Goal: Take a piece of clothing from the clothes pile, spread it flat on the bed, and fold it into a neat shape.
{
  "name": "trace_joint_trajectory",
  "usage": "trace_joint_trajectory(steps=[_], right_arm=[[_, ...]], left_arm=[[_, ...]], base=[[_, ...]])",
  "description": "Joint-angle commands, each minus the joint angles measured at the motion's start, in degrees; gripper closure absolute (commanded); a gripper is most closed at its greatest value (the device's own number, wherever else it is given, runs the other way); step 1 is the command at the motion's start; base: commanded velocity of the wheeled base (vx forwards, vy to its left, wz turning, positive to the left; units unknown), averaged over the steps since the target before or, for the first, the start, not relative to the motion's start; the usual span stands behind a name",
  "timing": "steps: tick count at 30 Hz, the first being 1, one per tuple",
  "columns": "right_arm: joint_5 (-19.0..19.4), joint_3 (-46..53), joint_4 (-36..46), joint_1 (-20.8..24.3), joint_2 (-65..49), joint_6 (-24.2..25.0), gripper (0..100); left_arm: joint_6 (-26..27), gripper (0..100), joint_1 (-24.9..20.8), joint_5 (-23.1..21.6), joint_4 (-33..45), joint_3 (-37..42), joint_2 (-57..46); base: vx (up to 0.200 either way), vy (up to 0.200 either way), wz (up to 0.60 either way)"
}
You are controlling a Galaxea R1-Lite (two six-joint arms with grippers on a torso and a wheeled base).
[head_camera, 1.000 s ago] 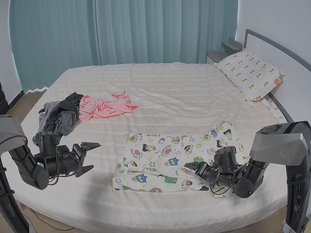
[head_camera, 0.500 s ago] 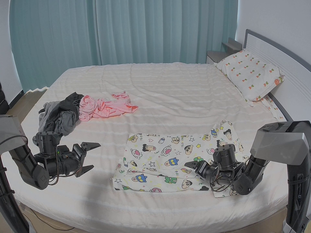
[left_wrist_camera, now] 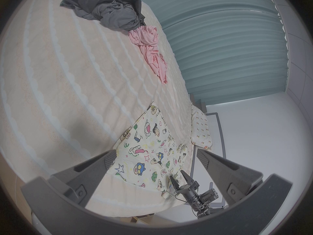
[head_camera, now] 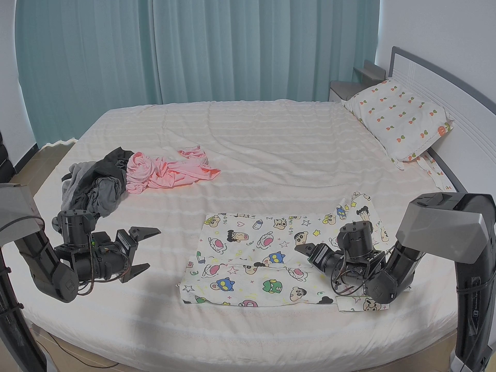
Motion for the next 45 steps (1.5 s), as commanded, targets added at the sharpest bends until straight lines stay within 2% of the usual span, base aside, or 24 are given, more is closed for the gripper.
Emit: trace_joint_trajectory(steps=[1, 8, 15, 21, 34, 45], right_arm=[[-0.1, -1.3, -1.5, -0.3, 0.9, 0.1, 0], [-0.1, -0.5, -2.9, -0.3, 0.5, 0.0, 0], [-0.1, 5.5, -2.3, 2.0, -2.4, -0.1, 0], [0.0, 7.8, -2.0, 2.3, -2.5, -0.7, 0], [0.7, 4.0, 2.9, 1.4, -1.9, -0.8, 0], [-0.7, -1.0, 2.2, -1.2, 0.2, -0.9, 0]], left_arm=[[0.0, 0, 0.0, 0.0, 0.0, 0.0, 0.1], [0.0, 0, 0.0, 0.0, 0.0, 0.0, 0.3], [0.0, 0, 0.1, 0.1, 0.0, 0.0, 0.4], [0.0, 0, 0.1, 0.2, 0.0, 0.0, 0.4], [0.0, 0, 0.1, 0.2, 0.0, 0.0, 0.4], [0.1, 0, 0.1, 0.1, 0.0, 0.0, 0.5]], base=[[0.000, 0.000, 0.00], [0.000, 0.000, 0.00], [0.000, 0.000, 0.00], [0.000, 0.000, 0.00], [0.000, 0.000, 0.00], [0.000, 0.000, 0.00]])
